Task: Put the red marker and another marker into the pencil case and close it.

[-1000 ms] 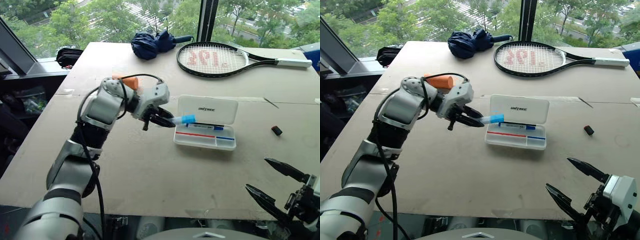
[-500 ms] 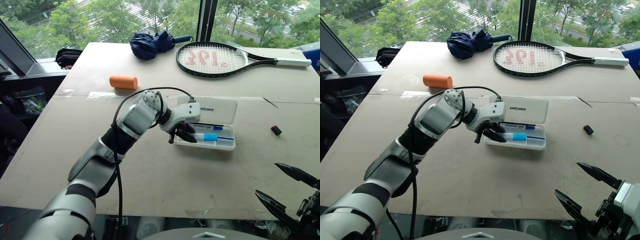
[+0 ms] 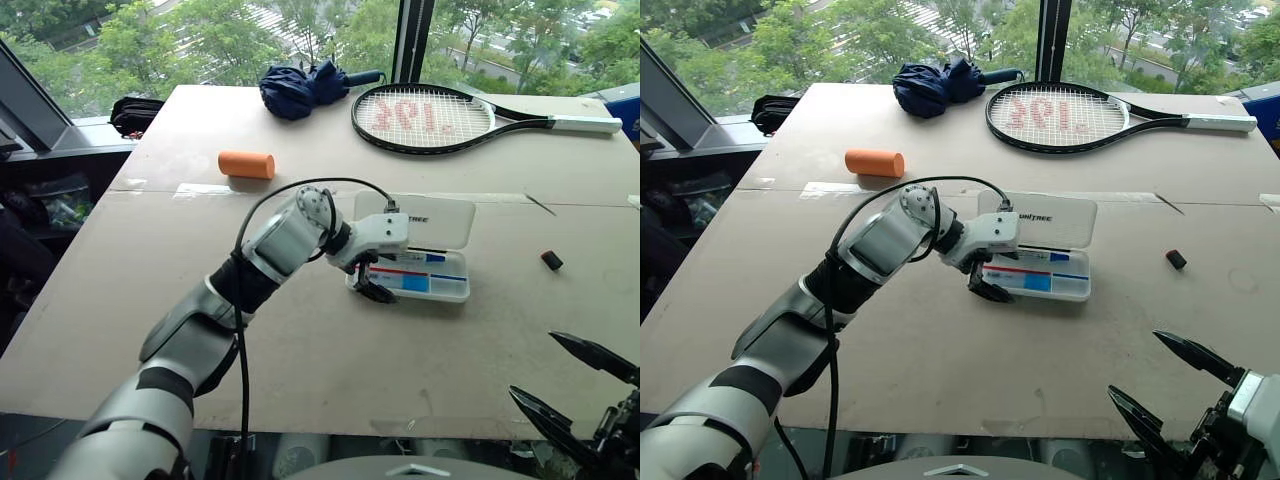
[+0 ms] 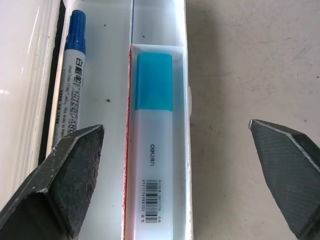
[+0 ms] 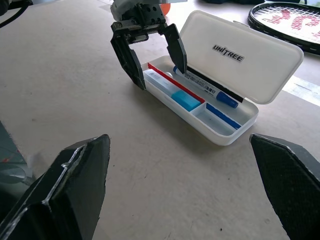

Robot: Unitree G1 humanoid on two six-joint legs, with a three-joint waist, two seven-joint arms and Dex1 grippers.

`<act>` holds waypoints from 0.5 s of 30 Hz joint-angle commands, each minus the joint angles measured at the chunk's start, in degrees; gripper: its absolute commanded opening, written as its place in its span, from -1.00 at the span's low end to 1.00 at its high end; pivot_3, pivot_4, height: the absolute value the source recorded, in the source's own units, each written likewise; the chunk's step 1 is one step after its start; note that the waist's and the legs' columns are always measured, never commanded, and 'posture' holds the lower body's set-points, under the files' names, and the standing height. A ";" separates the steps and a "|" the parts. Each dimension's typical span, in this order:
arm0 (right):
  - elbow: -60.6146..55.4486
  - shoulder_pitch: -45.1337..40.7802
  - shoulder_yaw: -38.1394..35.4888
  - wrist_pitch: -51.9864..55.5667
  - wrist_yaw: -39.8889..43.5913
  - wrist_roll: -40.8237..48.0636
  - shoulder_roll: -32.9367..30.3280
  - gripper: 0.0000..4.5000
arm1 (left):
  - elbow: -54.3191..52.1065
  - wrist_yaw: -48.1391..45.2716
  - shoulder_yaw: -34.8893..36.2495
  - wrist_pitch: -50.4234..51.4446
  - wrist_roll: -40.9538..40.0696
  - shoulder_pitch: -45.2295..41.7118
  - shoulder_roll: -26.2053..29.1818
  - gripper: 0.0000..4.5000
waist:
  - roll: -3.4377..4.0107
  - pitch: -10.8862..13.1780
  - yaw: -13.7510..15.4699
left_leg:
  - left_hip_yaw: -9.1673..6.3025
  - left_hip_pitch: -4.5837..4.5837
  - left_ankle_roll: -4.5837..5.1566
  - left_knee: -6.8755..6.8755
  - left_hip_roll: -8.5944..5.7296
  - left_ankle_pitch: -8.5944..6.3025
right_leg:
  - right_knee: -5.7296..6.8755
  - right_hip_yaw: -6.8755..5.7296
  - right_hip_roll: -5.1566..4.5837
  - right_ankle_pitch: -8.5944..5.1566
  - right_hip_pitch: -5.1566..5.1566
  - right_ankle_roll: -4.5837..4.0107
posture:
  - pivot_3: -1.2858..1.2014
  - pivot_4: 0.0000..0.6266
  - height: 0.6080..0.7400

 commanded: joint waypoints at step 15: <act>15.59 -42.44 4.32 48.52 -35.34 -1.71 -22.64 1.00 | -31.30 4.15 29.44 9.65 -31.73 25.12 10.23 0.98 | 0.18 -0.02 0.12 | 0.06 0.03 -0.03 0.03 -0.04 0.02 | -0.02 0.07 -0.21 -0.03 0.05 -0.11 | 0.03 -0.52 0.85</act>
